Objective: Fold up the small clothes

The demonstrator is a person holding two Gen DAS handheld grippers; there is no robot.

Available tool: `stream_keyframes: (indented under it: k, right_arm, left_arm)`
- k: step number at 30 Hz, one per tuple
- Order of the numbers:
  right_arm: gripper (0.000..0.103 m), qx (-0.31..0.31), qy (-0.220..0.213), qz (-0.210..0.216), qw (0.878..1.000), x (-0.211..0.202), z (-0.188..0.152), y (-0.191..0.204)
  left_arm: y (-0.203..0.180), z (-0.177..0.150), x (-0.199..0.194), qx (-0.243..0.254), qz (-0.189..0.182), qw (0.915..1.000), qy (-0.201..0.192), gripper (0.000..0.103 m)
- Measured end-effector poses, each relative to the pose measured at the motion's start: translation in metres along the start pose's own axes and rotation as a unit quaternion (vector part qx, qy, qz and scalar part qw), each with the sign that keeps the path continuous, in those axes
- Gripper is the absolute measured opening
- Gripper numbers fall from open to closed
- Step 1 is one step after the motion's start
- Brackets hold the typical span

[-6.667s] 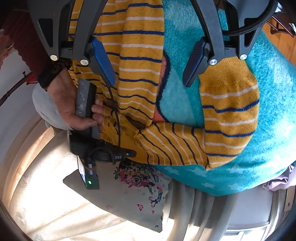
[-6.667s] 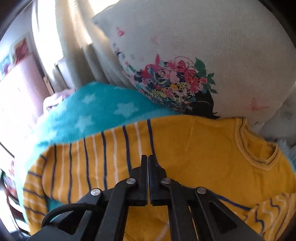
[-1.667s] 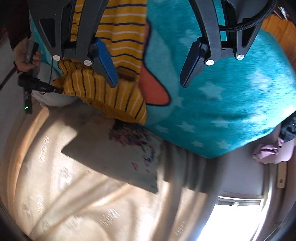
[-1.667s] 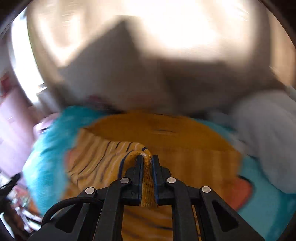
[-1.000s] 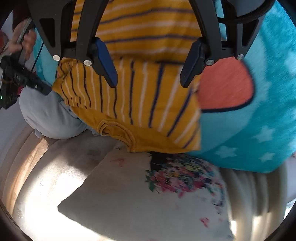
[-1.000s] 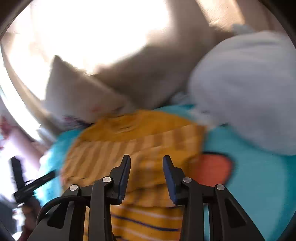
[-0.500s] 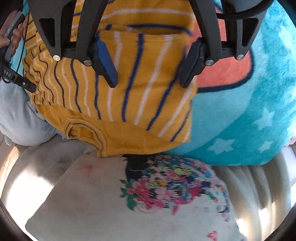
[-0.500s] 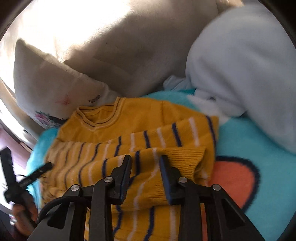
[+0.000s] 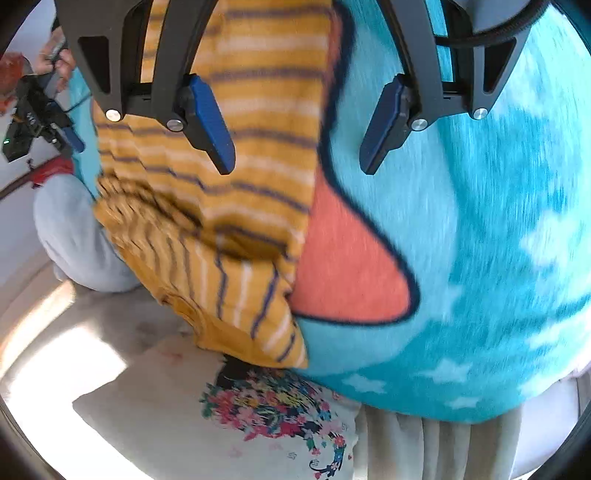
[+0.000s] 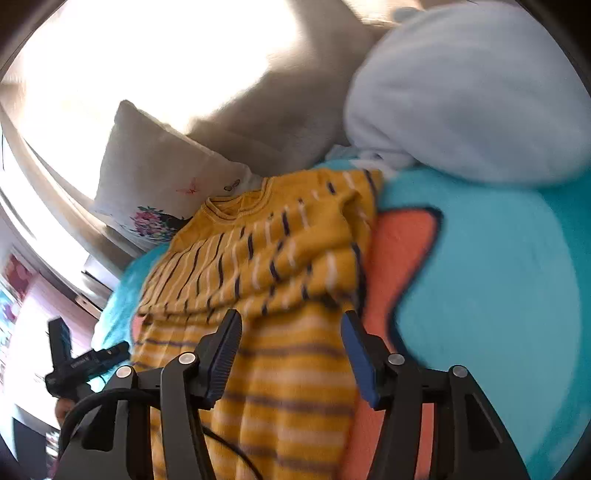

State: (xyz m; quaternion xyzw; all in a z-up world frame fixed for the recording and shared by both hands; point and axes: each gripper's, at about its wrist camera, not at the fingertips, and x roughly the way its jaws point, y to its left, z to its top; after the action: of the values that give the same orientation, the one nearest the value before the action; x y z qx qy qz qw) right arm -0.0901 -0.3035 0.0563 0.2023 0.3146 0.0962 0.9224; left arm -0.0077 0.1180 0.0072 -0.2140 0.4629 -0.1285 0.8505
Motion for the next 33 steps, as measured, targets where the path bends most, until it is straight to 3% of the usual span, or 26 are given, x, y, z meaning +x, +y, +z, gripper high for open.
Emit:
stream_keyframes:
  k: [3, 10, 14, 17, 19, 21, 23, 25, 28, 33]
  right_arm:
    - [0.063, -0.003, -0.018, 0.003, 1.000, -0.033, -0.022, -0.006]
    - [0.063, -0.061, -0.139, -0.031, 0.988, -0.140, -0.053, 0.003]
    - [0.069, -0.086, -0.184, -0.020, 0.979, -0.195, -0.064, 0.010]
    - [0.073, -0.099, -0.164, 0.006, 0.982, -0.212, -0.074, 0.009]
    - [0.073, -0.116, -0.131, -0.007, 0.985, -0.203, -0.087, 0.009]
    - [0.073, -0.121, -0.094, -0.022, 0.988, -0.184, -0.101, 0.005]
    - [0.073, -0.095, -0.053, -0.005, 0.994, -0.157, -0.117, -0.003]
    - [0.073, -0.055, -0.012, 0.027, 0.998, -0.127, -0.132, -0.012]
    - [0.073, -0.034, 0.022, 0.039, 0.998, -0.096, -0.150, -0.015]
    - [0.073, -0.024, 0.027, 0.096, 0.995, -0.087, -0.163, -0.007]
  left_arm:
    - [-0.007, -0.025, -0.018, 0.013, -0.007, 0.9998, -0.014, 0.069]
    - [-0.023, -0.077, -0.085, 0.058, 0.014, 0.9942, -0.089, 0.069]
    - [-0.018, -0.097, -0.131, 0.042, -0.011, 0.9906, -0.130, 0.072]
    - [-0.012, -0.116, -0.156, 0.027, -0.024, 0.9878, -0.152, 0.084]
    - [-0.012, -0.131, -0.158, 0.028, -0.010, 0.9877, -0.154, 0.085]
    - [-0.009, -0.142, -0.149, 0.035, 0.011, 0.9900, -0.136, 0.085]
    - [-0.004, -0.151, -0.131, 0.028, 0.021, 0.9936, -0.107, 0.085]
    - [0.000, -0.161, -0.110, 0.018, 0.008, 0.9970, -0.074, 0.085]
    - [0.004, -0.168, -0.085, 0.000, -0.021, 0.9992, -0.035, 0.085]
    - [0.006, -0.178, -0.064, -0.017, -0.076, 0.9970, 0.002, 0.085]
